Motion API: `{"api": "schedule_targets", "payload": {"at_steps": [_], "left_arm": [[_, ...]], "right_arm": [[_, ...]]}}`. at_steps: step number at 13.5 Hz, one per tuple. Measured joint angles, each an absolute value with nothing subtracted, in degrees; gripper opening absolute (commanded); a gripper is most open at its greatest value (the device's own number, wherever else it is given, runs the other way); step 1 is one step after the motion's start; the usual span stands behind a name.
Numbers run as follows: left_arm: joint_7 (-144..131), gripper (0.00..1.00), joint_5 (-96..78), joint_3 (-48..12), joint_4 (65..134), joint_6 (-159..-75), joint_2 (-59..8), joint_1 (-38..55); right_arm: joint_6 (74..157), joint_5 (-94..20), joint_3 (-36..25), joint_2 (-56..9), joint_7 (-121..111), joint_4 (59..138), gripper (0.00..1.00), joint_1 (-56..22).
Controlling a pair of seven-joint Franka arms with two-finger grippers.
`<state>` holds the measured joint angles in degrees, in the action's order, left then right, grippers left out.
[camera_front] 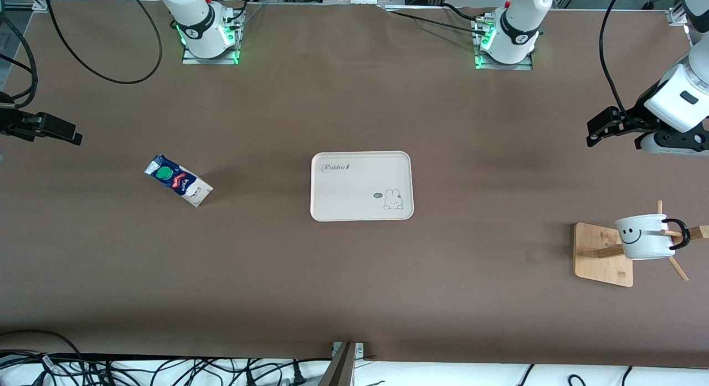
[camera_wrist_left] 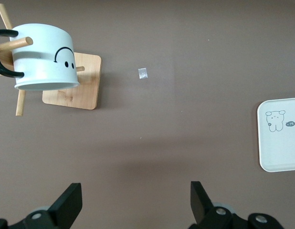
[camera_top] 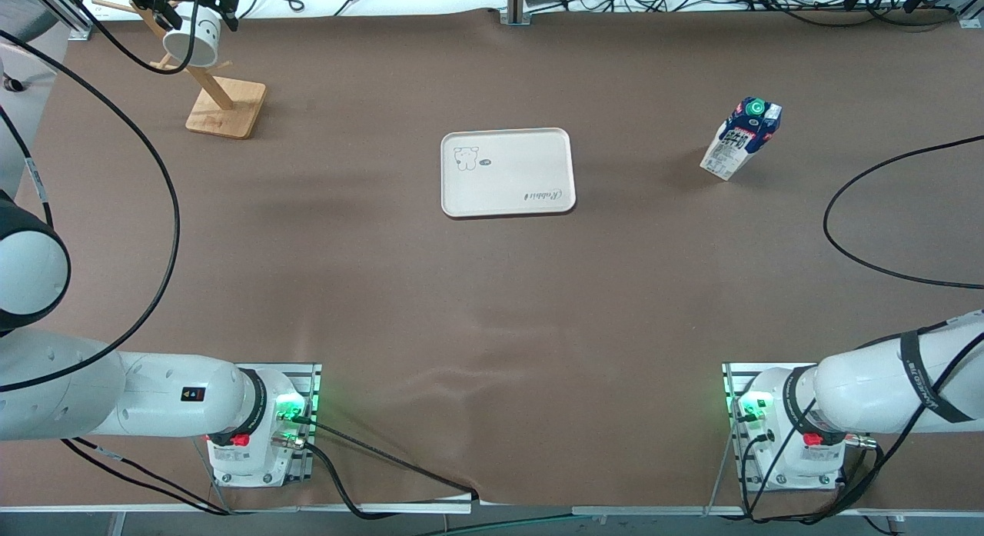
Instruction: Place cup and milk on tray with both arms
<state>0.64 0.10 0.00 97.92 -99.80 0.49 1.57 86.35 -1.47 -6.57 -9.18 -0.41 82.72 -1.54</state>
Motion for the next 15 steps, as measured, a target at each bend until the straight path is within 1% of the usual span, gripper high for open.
{"api": "schedule_targets", "payload": {"at_steps": [5,8,11,15], "left_arm": [[0.64,1.00,0.10,0.00,97.91,-99.80,0.49,1.57],[0.64,1.00,0.10,0.00,97.89,-99.80,0.47,1.57],[0.64,1.00,0.10,0.00,97.88,-99.80,0.46,1.57],[0.59,1.00,0.10,0.01,97.75,-99.80,0.44,1.54]], "right_arm": [[86.35,-1.47,-6.54,-9.19,-0.78,82.72,1.00,-1.54],[86.34,-1.46,-6.57,-9.64,-5.44,82.83,1.00,-1.50],[86.34,-1.48,-6.56,-11.11,-8.07,83.31,1.00,-1.50],[87.22,-1.47,-6.33,-14.64,-10.78,83.54,1.00,-2.03]]}}
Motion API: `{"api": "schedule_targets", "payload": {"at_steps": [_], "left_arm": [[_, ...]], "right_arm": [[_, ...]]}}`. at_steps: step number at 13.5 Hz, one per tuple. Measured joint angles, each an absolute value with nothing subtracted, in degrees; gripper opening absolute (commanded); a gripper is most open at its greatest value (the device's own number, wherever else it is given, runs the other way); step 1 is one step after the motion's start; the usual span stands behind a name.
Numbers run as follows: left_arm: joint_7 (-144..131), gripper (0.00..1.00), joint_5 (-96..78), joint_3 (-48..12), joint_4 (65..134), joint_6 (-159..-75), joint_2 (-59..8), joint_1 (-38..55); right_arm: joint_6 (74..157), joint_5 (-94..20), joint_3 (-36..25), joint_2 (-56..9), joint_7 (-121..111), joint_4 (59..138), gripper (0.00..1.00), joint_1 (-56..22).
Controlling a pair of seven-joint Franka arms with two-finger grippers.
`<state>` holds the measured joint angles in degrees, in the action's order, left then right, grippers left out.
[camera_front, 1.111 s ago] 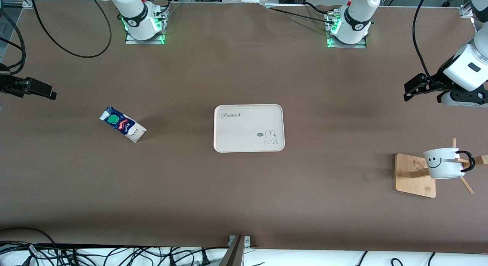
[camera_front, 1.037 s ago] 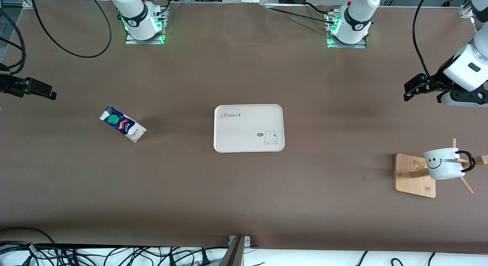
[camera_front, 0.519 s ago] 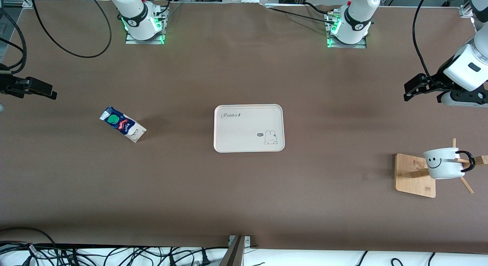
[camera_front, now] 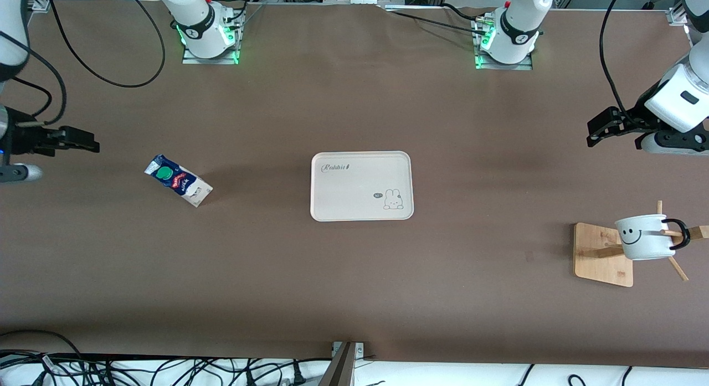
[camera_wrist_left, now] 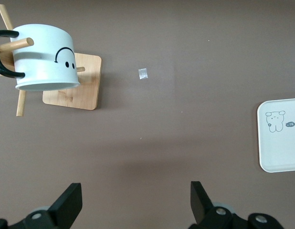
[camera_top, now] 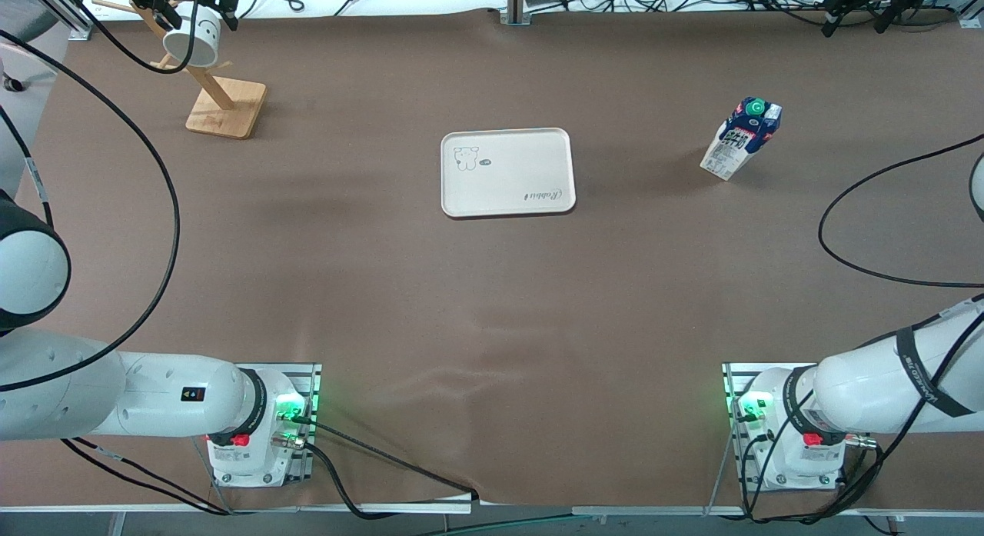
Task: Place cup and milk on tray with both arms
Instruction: 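Reach the right gripper to the milk carton while the left gripper approaches the mug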
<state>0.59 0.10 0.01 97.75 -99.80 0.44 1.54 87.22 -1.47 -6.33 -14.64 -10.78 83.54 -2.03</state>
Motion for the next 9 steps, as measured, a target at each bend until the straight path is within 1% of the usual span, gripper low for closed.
{"api": "schedule_targets", "payload": {"at_steps": [2,4,9], "left_arm": [[0.60,1.00,0.10,0.07,97.57,-99.84,0.15,1.49],[0.59,1.00,0.10,0.10,95.59,-99.84,-1.57,1.48],[0.59,1.00,0.10,0.09,87.07,-99.86,-11.55,1.53]], "right_arm": [[86.92,-1.46,-6.18,-15.88,-13.09,83.58,1.00,-3.26],[86.15,-1.45,-6.14,-17.24,-19.54,83.63,1.00,-3.81],[86.26,-1.46,-6.33,-20.82,-29.64,83.68,1.00,-3.52]]}}
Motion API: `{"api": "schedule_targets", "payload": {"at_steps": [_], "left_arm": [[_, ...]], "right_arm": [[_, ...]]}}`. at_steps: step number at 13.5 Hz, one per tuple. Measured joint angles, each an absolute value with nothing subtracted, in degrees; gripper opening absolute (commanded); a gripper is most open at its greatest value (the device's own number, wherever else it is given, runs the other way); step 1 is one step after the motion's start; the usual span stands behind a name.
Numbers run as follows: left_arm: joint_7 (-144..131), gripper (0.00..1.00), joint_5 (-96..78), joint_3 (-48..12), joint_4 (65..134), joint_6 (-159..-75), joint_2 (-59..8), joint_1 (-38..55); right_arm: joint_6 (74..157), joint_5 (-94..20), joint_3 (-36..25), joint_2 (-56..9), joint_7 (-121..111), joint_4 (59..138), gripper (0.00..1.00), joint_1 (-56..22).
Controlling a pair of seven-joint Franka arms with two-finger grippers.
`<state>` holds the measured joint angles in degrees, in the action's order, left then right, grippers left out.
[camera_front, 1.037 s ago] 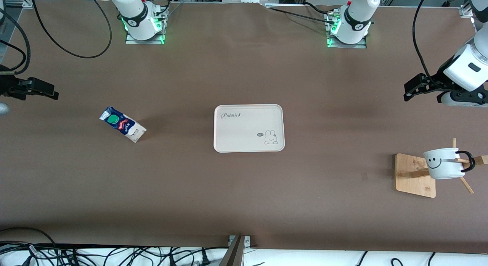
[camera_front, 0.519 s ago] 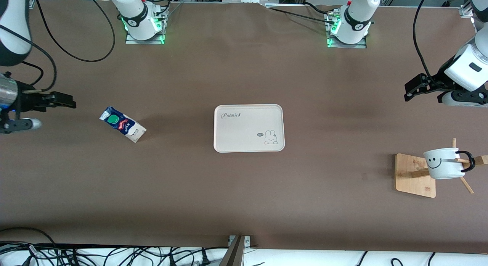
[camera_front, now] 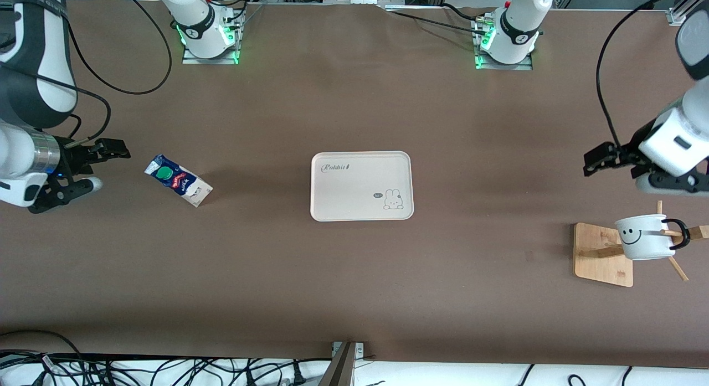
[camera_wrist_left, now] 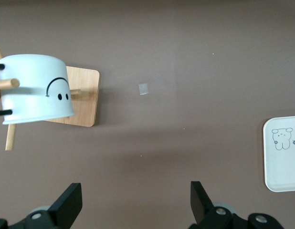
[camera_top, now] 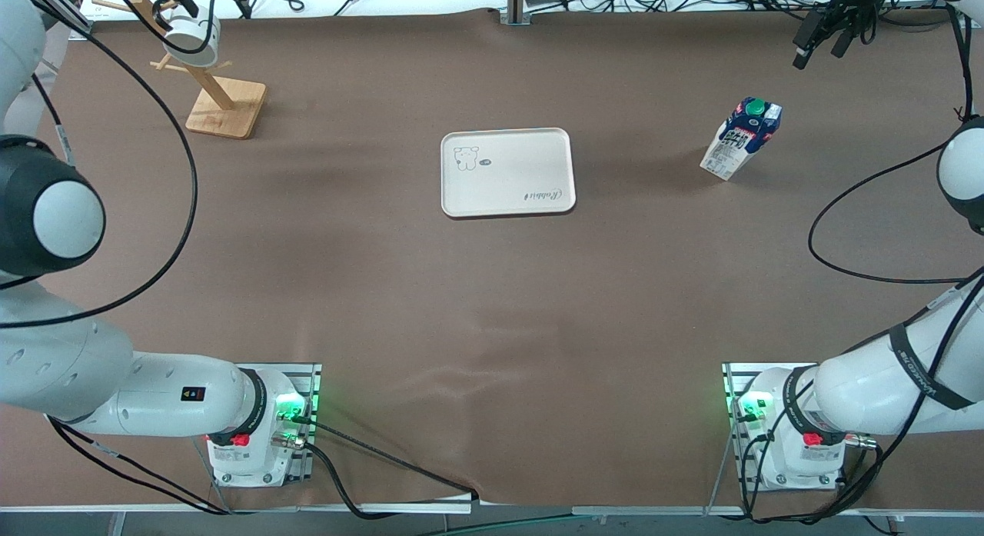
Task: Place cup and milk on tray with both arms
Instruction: 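Reach the right gripper to the milk carton while the left gripper approaches the mug, then grasp the milk carton with the right gripper while the left gripper grasps the mug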
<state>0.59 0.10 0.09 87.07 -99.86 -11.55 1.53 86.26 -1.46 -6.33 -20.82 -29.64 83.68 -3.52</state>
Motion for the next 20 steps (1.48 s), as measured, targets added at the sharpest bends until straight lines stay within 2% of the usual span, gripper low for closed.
{"api": "schedule_targets", "payload": {"at_steps": [5,7,11,14,16,20], "left_arm": [[-6.22,1.00,0.10,0.56,87.65,-103.83,-12.92,0.04],[-8.47,1.00,0.10,0.64,93.42,-111.09,-10.62,-0.88],[-10.08,1.00,-0.07,0.67,111.06,-128.26,-2.17,-4.73],[-10.04,1.00,-4.28,0.72,119.93,-140.56,-0.76,-8.87],[-10.05,1.00,-8.13,0.60,122.87,-147.35,-0.99,-8.99],[-9.47,1.00,-14.41,0.28,122.60,-155.08,-4.03,-8.73]], "right_arm": [[87.20,-1.46,-6.42,-23.49,-40.38,83.67,1.00,-3.38],[87.21,-1.46,-6.29,-24.35,-41.40,83.68,1.00,-3.56],[87.13,-1.46,-6.06,-26.58,-41.59,83.72,1.00,-5.56],[87.14,-1.46,-6.02,-27.67,-41.59,83.72,1.00,-7.13],[87.17,-1.46,-6.01,-27.88,-41.59,83.72,1.00,-7.83],[87.83,-1.46,-6.00,-29.00,-41.79,83.72,1.00,-8.33]]}}
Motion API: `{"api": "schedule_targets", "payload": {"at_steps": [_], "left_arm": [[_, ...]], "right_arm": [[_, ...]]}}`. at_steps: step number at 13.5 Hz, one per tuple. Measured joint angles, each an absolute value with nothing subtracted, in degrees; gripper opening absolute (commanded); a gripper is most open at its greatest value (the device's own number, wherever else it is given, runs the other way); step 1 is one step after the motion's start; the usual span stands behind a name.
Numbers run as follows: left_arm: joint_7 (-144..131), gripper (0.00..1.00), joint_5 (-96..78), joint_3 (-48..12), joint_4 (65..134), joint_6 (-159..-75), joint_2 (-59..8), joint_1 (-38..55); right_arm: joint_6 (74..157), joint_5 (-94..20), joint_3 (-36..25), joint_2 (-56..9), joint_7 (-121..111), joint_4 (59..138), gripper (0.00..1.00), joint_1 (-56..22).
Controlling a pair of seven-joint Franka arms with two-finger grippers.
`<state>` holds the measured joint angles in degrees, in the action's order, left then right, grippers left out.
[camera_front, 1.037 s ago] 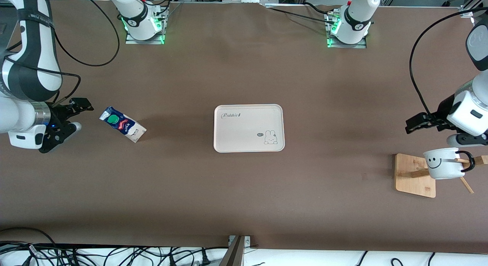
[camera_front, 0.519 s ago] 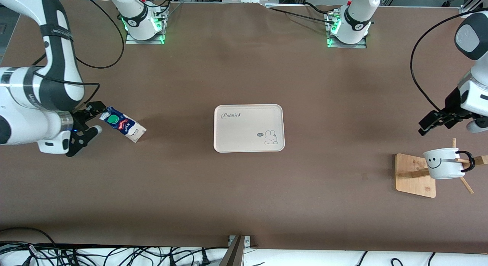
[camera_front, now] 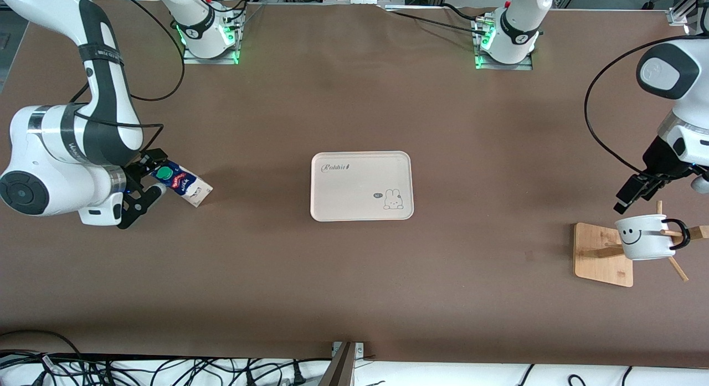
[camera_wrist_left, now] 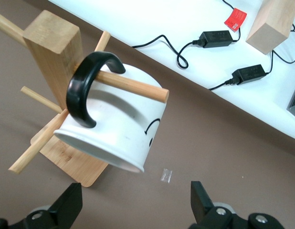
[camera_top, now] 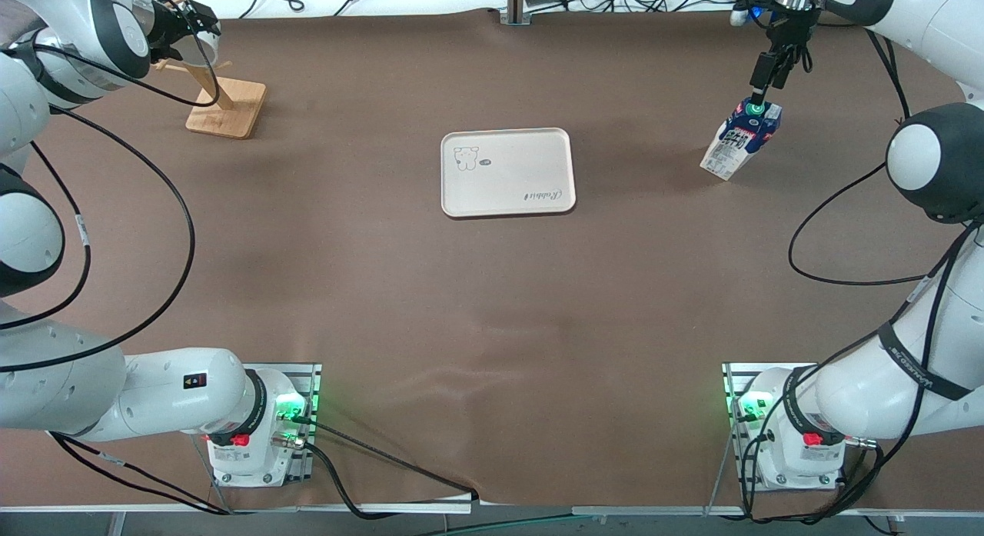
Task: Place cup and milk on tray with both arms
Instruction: 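Grasp the milk carton with the right gripper while the left gripper grasps the mug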
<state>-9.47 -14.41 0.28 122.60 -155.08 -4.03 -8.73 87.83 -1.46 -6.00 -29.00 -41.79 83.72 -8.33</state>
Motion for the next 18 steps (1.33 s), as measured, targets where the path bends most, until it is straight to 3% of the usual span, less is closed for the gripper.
{"api": "schedule_targets", "payload": {"at_steps": [8,10,12,14,15,18], "left_arm": [[-8.65,1.00,-21.06,0.23,116.19,-155.64,-10.23,-8.74],[-8.65,0.81,-21.54,0.23,115.74,-155.64,-10.60,-8.75],[-7.57,0.70,-22.09,0.24,115.71,-155.64,-10.66,-8.81],[-4.95,0.46,-22.39,0.35,115.72,-155.63,-10.82,-9.37],[-3.85,0.39,-22.42,0.38,115.72,-155.60,-10.91,-9.81],[-2.85,0.37,-22.48,0.17,115.71,-155.48,-10.93,-10.17]], "right_arm": [[89.58,-0.35,-6.00,-30.68,-44.01,83.73,1.00,-8.96],[89.42,-0.34,-6.01,-30.87,-44.18,83.73,1.00,-8.96],[88.72,-0.34,-6.01,-31.02,-45.25,83.74,1.00,-8.96],[87.62,-0.34,-6.01,-31.03,-46.37,83.74,1.00,-8.96],[86.92,-0.34,-6.01,-31.03,-47.25,83.74,1.00,-8.96],[84.46,-0.33,-6.05,-30.99,-49.03,83.74,1.00,-8.96]]}}
